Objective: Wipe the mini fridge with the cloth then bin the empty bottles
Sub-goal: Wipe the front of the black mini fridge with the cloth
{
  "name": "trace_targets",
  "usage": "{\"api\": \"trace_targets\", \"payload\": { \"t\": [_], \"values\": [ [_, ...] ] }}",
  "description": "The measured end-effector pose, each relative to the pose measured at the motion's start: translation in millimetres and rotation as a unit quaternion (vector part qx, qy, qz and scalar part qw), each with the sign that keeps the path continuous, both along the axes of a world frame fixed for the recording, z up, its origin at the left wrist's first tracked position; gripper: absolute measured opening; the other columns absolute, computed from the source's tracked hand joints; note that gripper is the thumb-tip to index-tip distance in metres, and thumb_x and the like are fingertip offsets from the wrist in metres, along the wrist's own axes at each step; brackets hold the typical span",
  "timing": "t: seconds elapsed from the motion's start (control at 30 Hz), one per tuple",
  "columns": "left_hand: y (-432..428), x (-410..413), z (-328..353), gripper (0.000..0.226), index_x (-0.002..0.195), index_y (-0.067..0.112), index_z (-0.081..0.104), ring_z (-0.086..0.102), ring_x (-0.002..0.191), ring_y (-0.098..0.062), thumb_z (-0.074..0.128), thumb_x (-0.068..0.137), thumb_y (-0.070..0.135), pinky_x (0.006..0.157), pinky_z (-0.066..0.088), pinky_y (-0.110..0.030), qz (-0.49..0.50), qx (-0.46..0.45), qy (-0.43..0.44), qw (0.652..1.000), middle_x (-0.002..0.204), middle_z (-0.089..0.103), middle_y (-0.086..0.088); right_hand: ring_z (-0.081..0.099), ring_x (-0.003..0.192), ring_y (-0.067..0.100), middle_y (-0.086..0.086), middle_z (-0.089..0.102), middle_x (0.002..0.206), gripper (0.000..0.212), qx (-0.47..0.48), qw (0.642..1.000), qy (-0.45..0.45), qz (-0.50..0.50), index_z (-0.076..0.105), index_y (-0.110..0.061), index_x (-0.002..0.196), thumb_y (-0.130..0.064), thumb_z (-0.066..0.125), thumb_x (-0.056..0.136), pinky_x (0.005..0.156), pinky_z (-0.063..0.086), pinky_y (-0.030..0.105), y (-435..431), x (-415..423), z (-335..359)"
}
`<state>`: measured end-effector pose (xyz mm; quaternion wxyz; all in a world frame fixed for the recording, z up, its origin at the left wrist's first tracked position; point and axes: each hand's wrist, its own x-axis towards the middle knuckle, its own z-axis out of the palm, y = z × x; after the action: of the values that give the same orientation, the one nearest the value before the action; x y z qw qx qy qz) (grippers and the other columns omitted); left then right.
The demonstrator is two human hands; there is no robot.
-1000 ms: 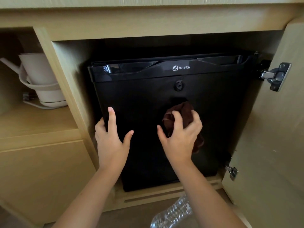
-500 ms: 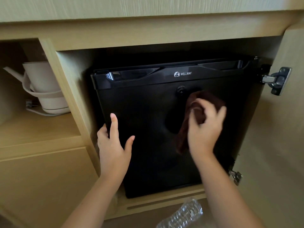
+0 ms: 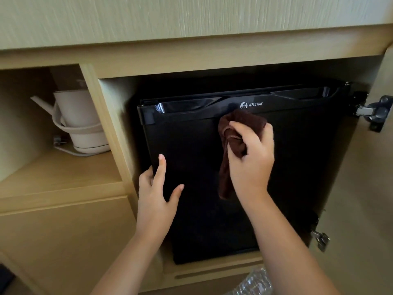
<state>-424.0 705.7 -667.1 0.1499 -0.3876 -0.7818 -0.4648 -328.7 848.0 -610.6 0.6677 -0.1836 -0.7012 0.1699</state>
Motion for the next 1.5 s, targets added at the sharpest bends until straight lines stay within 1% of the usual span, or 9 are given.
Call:
{"api": "trace_targets", "payload": {
  "t": [0.23,0.33,0.47,0.7,1.0,1.13,1.27,1.4,1.5],
  "values": [
    [-11.7,-4.0,6.4,0.08,0.131,0.055,-0.002,0.039,0.124,-0.027,0.059,0.085,0.03,0.097,0.042,-0.043,-0.025,-0.03,0.005,0.999,0.14,0.03,-0.005,0.054,0.098,0.027,0.009,0.059,0.113,0.035,0.126,0.98,-0.113,0.101,0.067,-0.011,0.108,-0.003,0.066,0.075,0.08,0.047,0.036,-29.2,-22.8,-5.2],
    [-15.2,-5.0,7.1,0.086,0.131,0.056,-0.011,0.03,0.129,-0.006,0.058,0.085,0.033,0.101,0.04,-0.036,-0.048,-0.031,-0.018,0.998,0.142,0.026,0.006,0.056,0.099,0.03,0.012,0.058,0.11,0.029,0.102,0.993,-0.04,0.048,0.067,-0.01,0.108,-0.002,0.062,0.08,0.086,0.047,0.037,-4.5,-7.9,27.1],
    [-18.2,-5.7,9.6,0.089,0.129,0.054,-0.016,0.03,0.1,0.022,0.058,0.085,0.033,0.094,0.037,-0.019,-0.061,-0.029,-0.058,0.996,0.128,0.024,0.02,0.054,0.1,0.026,0.012,0.058,0.111,0.027,0.109,0.994,-0.023,-0.015,0.067,-0.008,0.109,-0.003,0.064,0.082,0.09,0.042,0.025,2.7,-4.7,33.9],
    [-19.9,-4.7,11.5,0.087,0.132,0.045,-0.012,0.029,0.115,0.005,0.059,0.084,0.032,0.096,0.034,-0.021,-0.05,-0.038,-0.048,0.997,0.144,0.025,0.007,0.051,0.105,0.025,0.009,0.057,0.117,0.044,0.168,0.973,-0.15,0.047,0.068,-0.011,0.109,0.007,0.073,0.068,0.089,0.043,0.028,-9.6,-5.6,-38.0],
    [-17.9,2.2,10.7,0.087,0.133,0.045,-0.011,0.037,0.126,-0.011,0.06,0.083,0.035,0.097,0.034,-0.024,-0.028,-0.044,-0.045,0.998,0.146,0.023,0.007,0.054,0.107,0.038,0.021,0.052,0.117,0.034,-0.052,0.993,0.0,-0.108,0.066,-0.013,0.11,-0.01,0.054,0.078,0.1,0.04,0.04,64.8,51.6,7.5],
    [-10.0,8.3,11.8,0.088,0.138,0.038,-0.008,0.04,0.124,-0.016,0.061,0.082,0.038,0.094,0.039,-0.027,0.009,-0.047,-0.029,0.998,0.146,0.024,0.002,0.056,0.1,0.033,0.014,0.058,0.113,0.034,0.011,0.998,-0.05,-0.024,0.069,-0.016,0.106,-0.01,0.057,0.075,0.093,0.039,0.028,23.7,23.1,-15.1],
    [-7.3,8.2,10.3,0.089,0.143,0.031,-0.002,0.042,0.122,-0.018,0.061,0.081,0.039,0.087,0.037,-0.023,0.034,-0.052,-0.019,0.998,0.143,0.029,-0.002,0.054,0.103,0.029,0.01,0.058,0.116,0.036,0.083,0.988,-0.125,0.046,0.067,-0.015,0.108,-0.005,0.061,0.075,0.084,0.049,0.039,6.8,14.5,-18.0],
    [-6.6,8.8,8.7,0.09,0.144,0.032,-0.002,0.04,0.125,-0.019,0.06,0.081,0.04,0.088,0.038,-0.026,0.038,-0.053,-0.031,0.997,0.145,0.026,-0.001,0.055,0.106,0.027,0.01,0.056,0.114,0.035,-0.025,1.0,-0.007,-0.006,0.067,-0.015,0.109,0.001,0.063,0.077,0.097,0.039,0.026,32.6,30.9,-3.5],
    [-0.1,13.2,7.6,0.095,0.145,0.03,-0.002,0.037,0.127,-0.02,0.064,0.078,0.042,0.092,0.039,-0.032,0.057,-0.039,-0.045,0.997,0.145,0.026,-0.003,0.054,0.106,0.03,0.013,0.054,0.114,0.035,-0.094,0.993,0.041,-0.051,0.066,-0.012,0.109,0.002,0.063,0.078,0.099,0.042,0.034,45.3,38.8,2.1]
  ]
}}
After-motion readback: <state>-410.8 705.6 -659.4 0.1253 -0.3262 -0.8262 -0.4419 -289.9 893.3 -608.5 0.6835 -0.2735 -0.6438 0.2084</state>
